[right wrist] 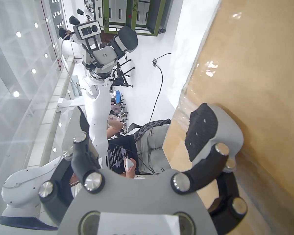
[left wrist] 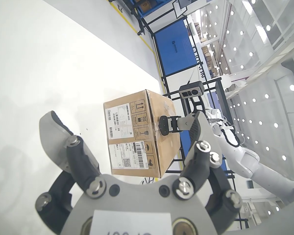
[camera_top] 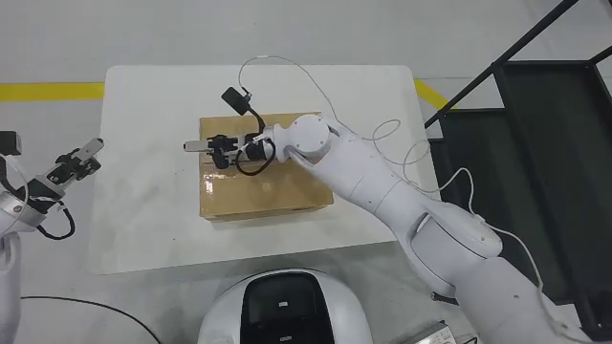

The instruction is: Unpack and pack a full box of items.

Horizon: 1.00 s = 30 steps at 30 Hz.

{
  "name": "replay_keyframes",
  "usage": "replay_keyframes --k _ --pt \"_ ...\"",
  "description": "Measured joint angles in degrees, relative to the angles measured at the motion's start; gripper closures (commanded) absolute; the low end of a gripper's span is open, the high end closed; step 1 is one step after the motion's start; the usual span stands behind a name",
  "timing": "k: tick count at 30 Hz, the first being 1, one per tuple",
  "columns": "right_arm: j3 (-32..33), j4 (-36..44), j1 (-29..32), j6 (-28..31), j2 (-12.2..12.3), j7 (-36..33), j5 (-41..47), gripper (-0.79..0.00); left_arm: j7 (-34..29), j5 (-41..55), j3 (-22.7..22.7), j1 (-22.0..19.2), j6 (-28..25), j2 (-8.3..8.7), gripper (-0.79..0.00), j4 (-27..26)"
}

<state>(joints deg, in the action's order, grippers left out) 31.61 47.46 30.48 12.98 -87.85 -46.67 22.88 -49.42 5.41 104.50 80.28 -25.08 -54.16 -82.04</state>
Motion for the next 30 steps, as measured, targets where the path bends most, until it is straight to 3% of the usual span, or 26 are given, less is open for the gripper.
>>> replay_keyframes --k 13,30 --pt "9.25 8.99 5.85 -7.71 5.71 -0.91 -8.32 -0.785 1.59 -1.41 -2.19 0.24 -0.16 0.07 -0.785 -2.27" --pt "28.52 27.69 22.09 -15.77 14.13 -3.56 -15.66 -0.785 2.73 -2.81 -5.39 -1.28 -0.20 0.15 -0.785 -3.56"
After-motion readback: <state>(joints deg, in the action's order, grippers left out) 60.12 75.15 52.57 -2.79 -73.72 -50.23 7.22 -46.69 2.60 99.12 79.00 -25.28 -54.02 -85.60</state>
